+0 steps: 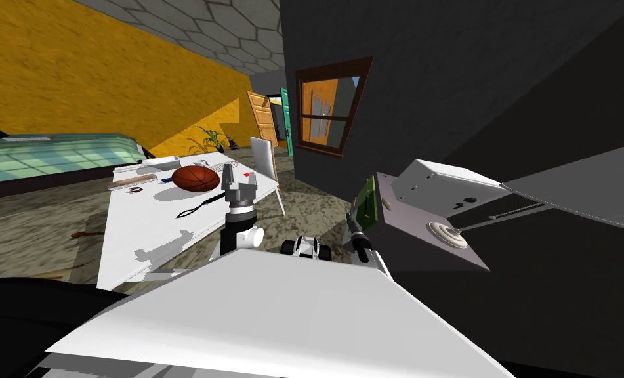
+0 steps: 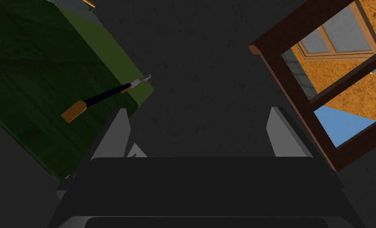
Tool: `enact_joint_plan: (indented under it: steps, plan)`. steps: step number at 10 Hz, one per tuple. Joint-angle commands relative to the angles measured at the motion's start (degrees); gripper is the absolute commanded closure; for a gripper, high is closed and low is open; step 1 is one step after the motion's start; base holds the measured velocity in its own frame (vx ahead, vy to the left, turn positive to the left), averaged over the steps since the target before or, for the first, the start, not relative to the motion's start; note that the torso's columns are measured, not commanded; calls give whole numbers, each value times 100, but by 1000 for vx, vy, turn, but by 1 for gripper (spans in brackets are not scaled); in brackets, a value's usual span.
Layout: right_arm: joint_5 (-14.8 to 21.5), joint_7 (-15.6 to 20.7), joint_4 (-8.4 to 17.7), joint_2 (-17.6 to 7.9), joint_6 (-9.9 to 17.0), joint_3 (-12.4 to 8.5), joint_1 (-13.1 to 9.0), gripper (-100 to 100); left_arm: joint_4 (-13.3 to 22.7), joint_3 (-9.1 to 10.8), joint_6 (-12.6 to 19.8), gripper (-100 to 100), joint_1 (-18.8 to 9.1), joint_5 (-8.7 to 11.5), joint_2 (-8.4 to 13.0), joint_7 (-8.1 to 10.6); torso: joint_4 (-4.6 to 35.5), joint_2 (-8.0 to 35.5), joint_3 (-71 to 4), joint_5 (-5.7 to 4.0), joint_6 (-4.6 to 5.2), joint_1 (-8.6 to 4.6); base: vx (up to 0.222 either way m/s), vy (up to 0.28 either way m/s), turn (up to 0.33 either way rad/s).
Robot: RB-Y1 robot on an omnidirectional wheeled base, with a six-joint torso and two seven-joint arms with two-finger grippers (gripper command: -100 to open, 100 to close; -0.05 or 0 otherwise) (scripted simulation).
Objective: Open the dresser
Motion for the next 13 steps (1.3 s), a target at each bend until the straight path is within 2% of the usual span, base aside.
enact_joint_plan:
  steps: [1, 3, 4, 6, 7, 10, 11, 13]
  plan:
    - [354, 49, 409, -14, 360, 79, -96, -100, 0, 0, 0, 0, 1, 0, 0, 0, -1, -2, -2, 1, 1, 4, -2, -14, 352]
    - [419, 49, 478, -14, 567, 79, -96, -100, 0, 0, 0, 0, 0, 0, 0, 0, 0, 0, -1, 1, 1, 1, -1, -17, 105]
    - [671, 86, 737, -26, 796, 153, -124, -100, 0, 0, 0, 0, 1, 0, 0, 0, 0, 1, 0, 1, 2, 2, -4, -16, 415]
    - [752, 86, 794, -26, 1000, 153, -124, -100, 0, 0, 0, 0, 1, 0, 0, 0, 0, 2, 0, 1, 3, -1, -2, -18, 70]
    - [1005, 121, 1019, -35, 1252, 224, -152, -100, 0, 1, 0, 0, 1, 0, 0, 0, 0, 1, 0, 1, 2, 2, -4, -17, 339]
    - [1414, 154, 1450, -38, 1728, 292, -178, -100, 0, 0, 0, 0, 0, 0, 0, 0, 0, -2, -1, -1, -5, 0, -1, -27, 239]
    - [1414, 154, 1450, -38, 1863, 292, -178, -100, 0, 1, 0, 0, 1, 0, 0, 0, -1, 0, -1, 1, 2, -1, 0, -17, 2]
    - [1741, 183, 1786, -37, 2242, 356, -201, -100, 0, 0, 0, 0, 0, 0, 0, 0, 0, -1, 0, 0, -8, 4, 0, -25, 279]
